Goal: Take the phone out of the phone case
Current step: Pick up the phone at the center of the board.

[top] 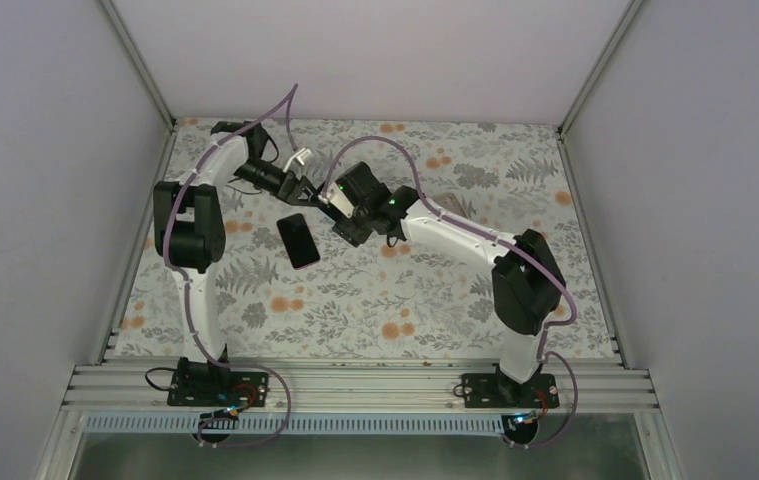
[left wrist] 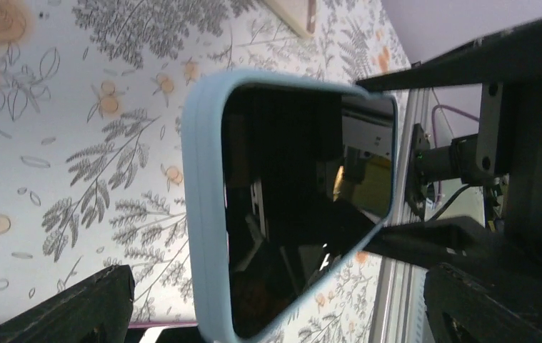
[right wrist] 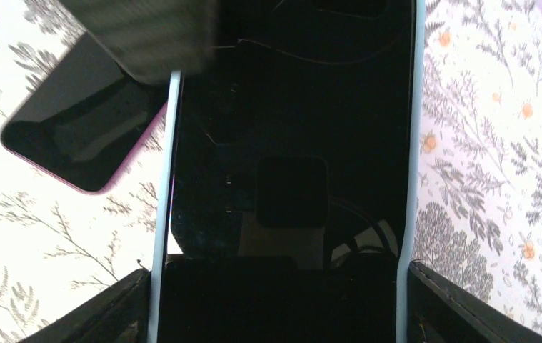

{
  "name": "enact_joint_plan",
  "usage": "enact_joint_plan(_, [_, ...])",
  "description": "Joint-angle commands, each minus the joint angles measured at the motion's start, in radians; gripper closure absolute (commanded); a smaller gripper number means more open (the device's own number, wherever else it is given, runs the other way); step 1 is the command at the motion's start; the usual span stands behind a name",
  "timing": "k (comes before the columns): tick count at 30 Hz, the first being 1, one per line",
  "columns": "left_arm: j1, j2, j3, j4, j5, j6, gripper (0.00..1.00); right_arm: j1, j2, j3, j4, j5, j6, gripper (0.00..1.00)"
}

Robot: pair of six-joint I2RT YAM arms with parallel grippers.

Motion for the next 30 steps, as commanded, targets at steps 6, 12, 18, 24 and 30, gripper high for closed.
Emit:
enact_joint_plan(6, [0.001,0.001,0.011,-0.018,0.097,0.010,0.02,0.056,0.025,0.109,0.025,-0.010,0.003,0.45])
enact_joint_plan(12, [-0.001,-0.035,-0.016,-0.020,0.121,0.022,0.34,0.060,0.047,0.118,0.048,0.013,-0.001,0.45])
enact_joint_plan(18, [-0.004,-0.066,-0.063,-0.020,0.143,0.029,0.66,0.060,0.055,0.120,0.059,0.038,-0.004,0.45])
enact_joint_plan(24, [-0.016,-0.120,-0.078,-0.020,0.124,0.066,0.97,0.060,0.053,0.131,0.022,-0.009,-0.017,0.30])
enact_joint_plan(30, [-0.060,-0.243,-0.090,-0.020,0.041,0.150,0.98,-0.006,0.017,0.167,-0.229,-0.395,-0.112,0.00])
